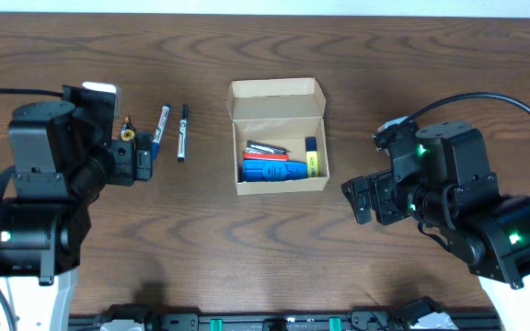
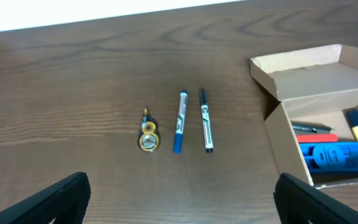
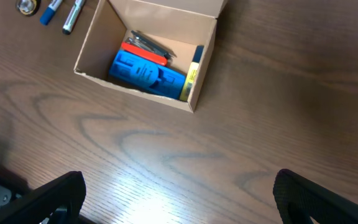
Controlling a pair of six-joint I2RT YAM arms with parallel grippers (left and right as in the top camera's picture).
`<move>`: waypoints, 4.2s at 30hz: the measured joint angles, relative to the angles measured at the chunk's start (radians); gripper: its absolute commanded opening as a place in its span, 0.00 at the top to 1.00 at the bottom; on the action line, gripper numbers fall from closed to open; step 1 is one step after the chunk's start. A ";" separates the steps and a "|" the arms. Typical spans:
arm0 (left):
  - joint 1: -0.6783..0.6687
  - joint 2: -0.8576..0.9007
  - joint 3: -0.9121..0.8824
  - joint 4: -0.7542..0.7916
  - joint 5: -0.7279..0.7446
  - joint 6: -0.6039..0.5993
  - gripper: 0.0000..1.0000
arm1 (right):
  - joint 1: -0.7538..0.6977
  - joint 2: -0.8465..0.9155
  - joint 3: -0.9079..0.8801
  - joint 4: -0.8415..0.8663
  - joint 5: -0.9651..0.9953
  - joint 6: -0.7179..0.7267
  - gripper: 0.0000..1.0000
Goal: Pack container
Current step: 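Withdraw the right gripper and move the left gripper to the correction tape, then lower the left gripper onto the correction tape roller and grasp it, then carry the correction tape with the left gripper and lower it into the box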
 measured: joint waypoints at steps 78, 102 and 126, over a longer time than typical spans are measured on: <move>0.198 0.995 0.011 0.370 -0.003 0.064 0.44 | 0.000 0.000 0.000 0.000 0.000 0.000 0.01; 0.198 1.023 0.210 0.043 -0.023 -0.021 0.78 | 0.000 0.000 0.000 0.000 0.000 0.000 0.01; -0.282 0.721 0.465 -0.171 0.004 -0.119 0.83 | 0.000 0.000 0.000 0.000 0.000 0.000 0.01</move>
